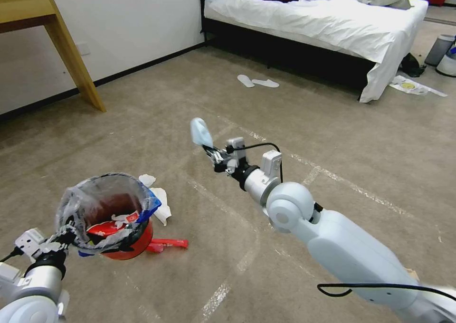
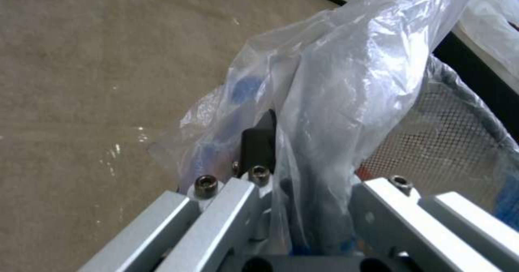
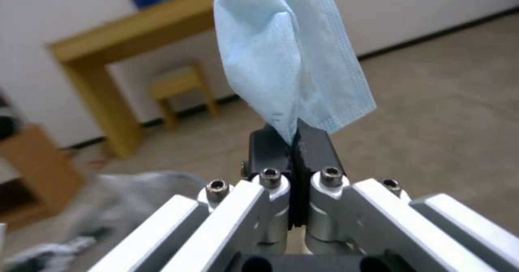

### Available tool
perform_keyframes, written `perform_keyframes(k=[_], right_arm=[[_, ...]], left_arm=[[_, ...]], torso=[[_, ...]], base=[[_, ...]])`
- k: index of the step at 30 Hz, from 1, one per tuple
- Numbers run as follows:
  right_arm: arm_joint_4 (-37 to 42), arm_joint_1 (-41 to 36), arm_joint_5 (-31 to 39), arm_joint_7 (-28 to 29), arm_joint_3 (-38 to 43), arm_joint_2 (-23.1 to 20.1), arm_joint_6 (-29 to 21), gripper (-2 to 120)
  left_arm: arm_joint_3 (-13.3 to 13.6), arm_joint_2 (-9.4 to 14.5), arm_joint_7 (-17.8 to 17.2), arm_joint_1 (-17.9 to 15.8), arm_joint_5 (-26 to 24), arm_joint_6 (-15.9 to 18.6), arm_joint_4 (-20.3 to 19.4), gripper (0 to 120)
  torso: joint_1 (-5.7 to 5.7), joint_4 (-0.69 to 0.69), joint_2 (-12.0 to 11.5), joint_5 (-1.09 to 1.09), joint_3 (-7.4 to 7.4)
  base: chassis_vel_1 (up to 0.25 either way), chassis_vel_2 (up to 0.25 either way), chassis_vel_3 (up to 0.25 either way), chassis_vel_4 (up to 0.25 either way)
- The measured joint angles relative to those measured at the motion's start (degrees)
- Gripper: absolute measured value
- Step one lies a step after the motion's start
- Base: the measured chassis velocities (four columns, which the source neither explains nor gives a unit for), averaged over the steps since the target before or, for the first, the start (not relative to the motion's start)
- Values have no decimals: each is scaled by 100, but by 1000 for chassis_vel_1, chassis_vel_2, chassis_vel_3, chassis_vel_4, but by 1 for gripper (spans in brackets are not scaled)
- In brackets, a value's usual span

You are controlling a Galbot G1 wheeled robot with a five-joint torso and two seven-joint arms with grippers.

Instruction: Pick up the trash bin and place the garbage on the floor into it.

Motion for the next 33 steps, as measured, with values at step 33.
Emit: perform_keyframes(k=[33], right_arm=[[276, 871, 1115, 2097, -2252, 1259, -1949, 0]], left_arm=[[229, -84, 39, -78, 117, 73, -179, 4]], torso=[[0, -1, 0, -2, 0]], base=[[0, 0, 0, 0]])
